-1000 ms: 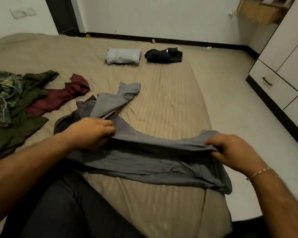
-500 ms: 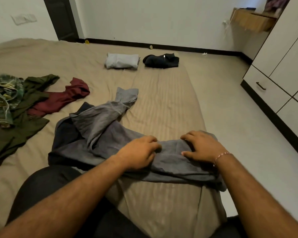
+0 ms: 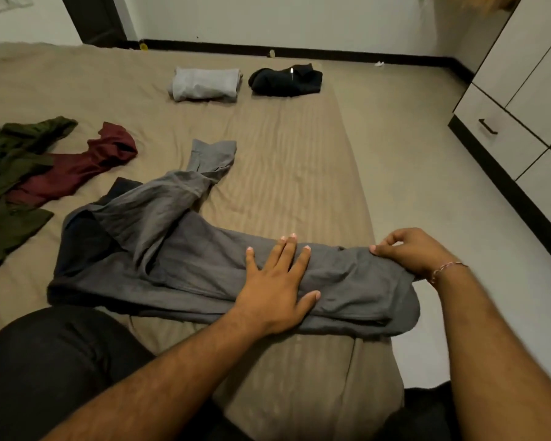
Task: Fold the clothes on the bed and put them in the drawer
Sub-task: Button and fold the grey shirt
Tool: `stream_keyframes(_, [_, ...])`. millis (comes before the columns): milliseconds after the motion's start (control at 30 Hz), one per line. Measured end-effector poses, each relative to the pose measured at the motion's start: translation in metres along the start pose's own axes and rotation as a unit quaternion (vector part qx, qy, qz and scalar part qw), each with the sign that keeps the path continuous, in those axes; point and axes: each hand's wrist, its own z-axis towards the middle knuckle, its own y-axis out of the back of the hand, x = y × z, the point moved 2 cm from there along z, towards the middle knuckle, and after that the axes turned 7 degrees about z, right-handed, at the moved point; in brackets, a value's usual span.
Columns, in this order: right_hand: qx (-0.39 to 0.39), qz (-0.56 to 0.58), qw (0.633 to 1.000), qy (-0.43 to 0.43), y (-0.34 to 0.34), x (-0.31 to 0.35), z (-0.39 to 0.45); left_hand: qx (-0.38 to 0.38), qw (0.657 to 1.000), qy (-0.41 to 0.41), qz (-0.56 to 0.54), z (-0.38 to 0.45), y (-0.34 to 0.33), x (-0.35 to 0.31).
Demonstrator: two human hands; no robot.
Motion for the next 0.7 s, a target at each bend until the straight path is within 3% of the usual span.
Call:
stream_keyframes(100, [-0.179,-0.154,0.972,0.013,0.001,-0.003,0.001,0.030,0.999,0.027,0.021,0.004,-0.009,-0.008])
stream_keyframes(167, [-0.210,-0.162,0.955,0.134,-0.008,0.015,-0.011,0.038,0.999,0.025,0.017,0.004,-0.012,-0.008])
stream_keyframes(233, [-0.174,-0.179,0.929,0.273,-0.032,0.039,-0.033,0.041,0.999,0.014,0.001,0.003,-0.007,-0.002])
stream_keyframes(300, [-0.086,-0.236,0.903,0.350,-0.067,0.055,-0.058,0.032,0.999,-0.001,-0.003,-0.003,0.000,0.010])
stream_keyframes(400, [0.063,-0.358,0.877,0.314,-0.115,0.044,-0.070,0.018,0.998,-0.016,0.056,-0.018,0.015,0.045])
stream_keyframes(467, [0.112,-0.439,0.849,0.272,-0.131,0.026,-0.065,0.048,0.995,0.007,0.091,-0.027,0.027,0.084])
stream_keyframes(533, [0.113,-0.467,0.838,0.259,-0.135,0.025,-0.059,0.096,0.988,0.074,0.092,-0.039,0.041,0.127])
stream_keyframes(600, [0.090,-0.440,0.856,0.255,-0.134,0.031,-0.059,0.128,0.981,0.139,0.051,-0.051,0.054,0.157])
stream_keyframes(700, [0.035,-0.320,0.906,0.276,-0.134,0.046,-0.063,0.069,0.974,0.188,-0.104,-0.056,0.069,0.174])
